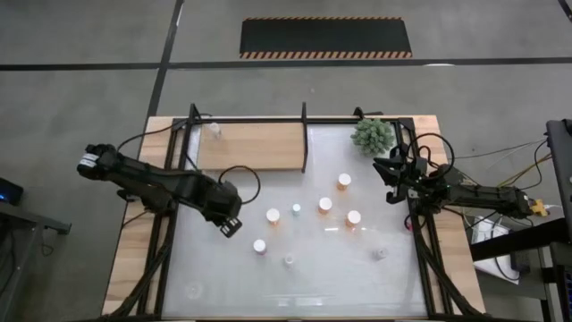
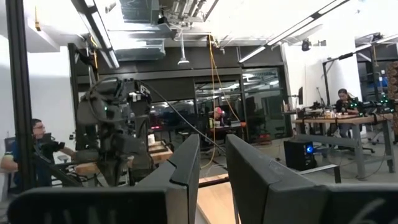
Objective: Pick and place medicine bottles onto shelf by color
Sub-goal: Put the left white pill bottle on the shelf
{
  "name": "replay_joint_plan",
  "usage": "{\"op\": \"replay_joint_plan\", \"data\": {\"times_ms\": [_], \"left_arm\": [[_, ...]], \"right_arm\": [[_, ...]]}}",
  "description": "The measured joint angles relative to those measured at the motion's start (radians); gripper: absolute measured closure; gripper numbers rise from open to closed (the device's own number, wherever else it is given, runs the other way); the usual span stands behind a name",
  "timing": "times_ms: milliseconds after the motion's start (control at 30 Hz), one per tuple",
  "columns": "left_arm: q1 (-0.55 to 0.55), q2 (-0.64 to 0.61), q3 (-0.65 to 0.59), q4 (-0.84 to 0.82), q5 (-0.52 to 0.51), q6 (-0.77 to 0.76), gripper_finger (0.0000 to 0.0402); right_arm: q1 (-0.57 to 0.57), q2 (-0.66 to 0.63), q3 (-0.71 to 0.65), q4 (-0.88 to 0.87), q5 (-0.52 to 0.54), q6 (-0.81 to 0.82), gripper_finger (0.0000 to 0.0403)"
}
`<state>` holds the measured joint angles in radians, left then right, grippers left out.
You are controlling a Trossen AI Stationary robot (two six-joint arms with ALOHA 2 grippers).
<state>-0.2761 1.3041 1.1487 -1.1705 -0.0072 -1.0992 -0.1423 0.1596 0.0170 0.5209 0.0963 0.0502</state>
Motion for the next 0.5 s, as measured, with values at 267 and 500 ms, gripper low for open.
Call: {"op": "replay_joint_plan", "data": {"times_ms": [267, 500], "left_arm": [[-0.001, -0.040, -0.151, 0.007, -0.022, -0.077, 0.0332], [0.000, -0.040, -0.262, 0.011, -0.025, -0.149, 0.0214]], "right_arm": [[0.000, 0.000, 0.000, 0.000, 0.000, -0.008, 0.0335], [0.000, 0.000, 0.000, -0.001, 0.000, -0.008, 0.0335]]}}
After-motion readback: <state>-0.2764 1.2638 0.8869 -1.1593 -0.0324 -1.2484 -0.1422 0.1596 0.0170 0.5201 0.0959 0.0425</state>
